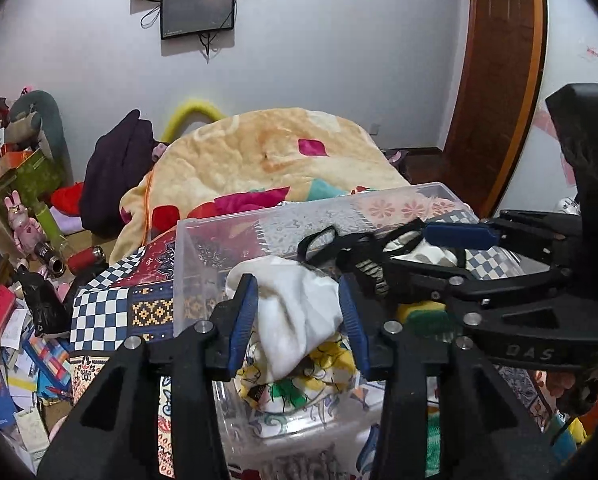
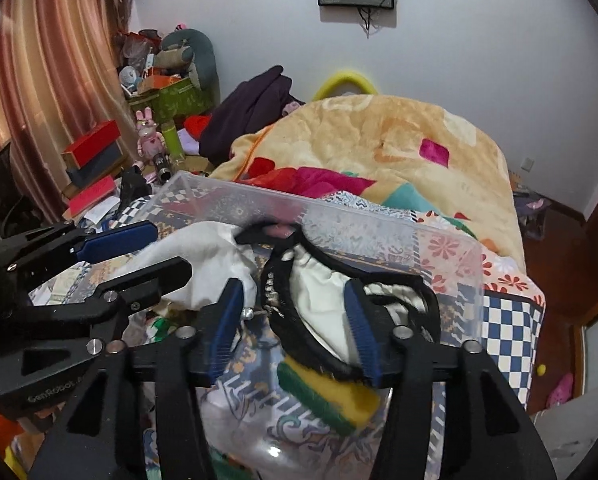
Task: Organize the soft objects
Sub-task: 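Carry both bags over the clear box while both tools open to release them, then grasp the green knit glove with the right tool while the left tool grasps the grey mesh bag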
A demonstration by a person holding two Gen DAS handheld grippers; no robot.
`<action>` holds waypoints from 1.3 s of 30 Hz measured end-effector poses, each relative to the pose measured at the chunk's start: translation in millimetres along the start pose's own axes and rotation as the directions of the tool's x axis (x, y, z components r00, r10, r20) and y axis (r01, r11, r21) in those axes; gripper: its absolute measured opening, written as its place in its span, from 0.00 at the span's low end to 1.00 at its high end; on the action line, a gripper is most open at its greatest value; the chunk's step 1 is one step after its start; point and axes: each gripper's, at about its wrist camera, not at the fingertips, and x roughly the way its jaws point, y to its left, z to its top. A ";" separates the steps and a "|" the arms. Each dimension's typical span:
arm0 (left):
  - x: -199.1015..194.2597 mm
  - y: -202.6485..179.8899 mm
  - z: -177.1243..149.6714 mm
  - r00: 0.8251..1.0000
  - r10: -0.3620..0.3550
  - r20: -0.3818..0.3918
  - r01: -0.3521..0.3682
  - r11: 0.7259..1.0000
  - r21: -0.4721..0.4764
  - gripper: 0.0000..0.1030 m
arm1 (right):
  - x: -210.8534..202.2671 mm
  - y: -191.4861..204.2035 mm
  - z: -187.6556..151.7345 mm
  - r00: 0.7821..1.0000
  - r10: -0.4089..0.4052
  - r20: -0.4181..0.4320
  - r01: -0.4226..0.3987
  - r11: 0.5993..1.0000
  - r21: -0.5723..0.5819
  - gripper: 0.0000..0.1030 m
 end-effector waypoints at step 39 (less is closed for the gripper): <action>-81.9 6.6 -121.1 0.999 -0.025 0.048 0.028 0.997 -0.067 0.75 | -35.1 53.2 -109.1 0.996 0.024 0.090 -0.027 0.999 0.037 0.79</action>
